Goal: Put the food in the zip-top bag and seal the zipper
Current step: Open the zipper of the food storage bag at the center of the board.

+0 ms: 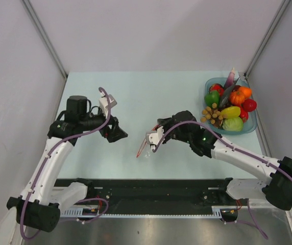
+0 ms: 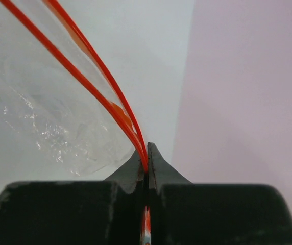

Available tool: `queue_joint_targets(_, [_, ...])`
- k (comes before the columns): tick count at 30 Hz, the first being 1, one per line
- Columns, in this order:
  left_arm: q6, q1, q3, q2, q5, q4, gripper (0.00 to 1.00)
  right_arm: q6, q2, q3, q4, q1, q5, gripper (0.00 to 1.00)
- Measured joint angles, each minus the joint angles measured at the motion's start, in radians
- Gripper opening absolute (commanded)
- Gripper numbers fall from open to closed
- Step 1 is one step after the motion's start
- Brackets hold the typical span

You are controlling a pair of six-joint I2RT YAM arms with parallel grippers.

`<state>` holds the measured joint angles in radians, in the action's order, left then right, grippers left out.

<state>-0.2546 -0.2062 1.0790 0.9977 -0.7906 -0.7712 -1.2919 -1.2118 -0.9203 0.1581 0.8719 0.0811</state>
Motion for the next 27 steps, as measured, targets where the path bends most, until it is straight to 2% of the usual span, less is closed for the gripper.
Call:
queue_joint_targets(7, [0.055, -0.135, 0.043, 0.064, 0.061, 0.011, 0.84, -0.011, 0.004, 0.039, -0.171, 0.043, -0.012, 0.0])
queue_joint_targets(16, [0.094, -0.242, 0.077, 0.104, 0.09, 0.029, 0.83, -0.01, 0.005, 0.049, -0.177, 0.08, -0.043, 0.0])
queue_joint_targets(27, [0.1, -0.346, 0.077, 0.148, 0.2, 0.028, 0.74, -0.006, -0.025, 0.028, -0.152, 0.116, -0.089, 0.0])
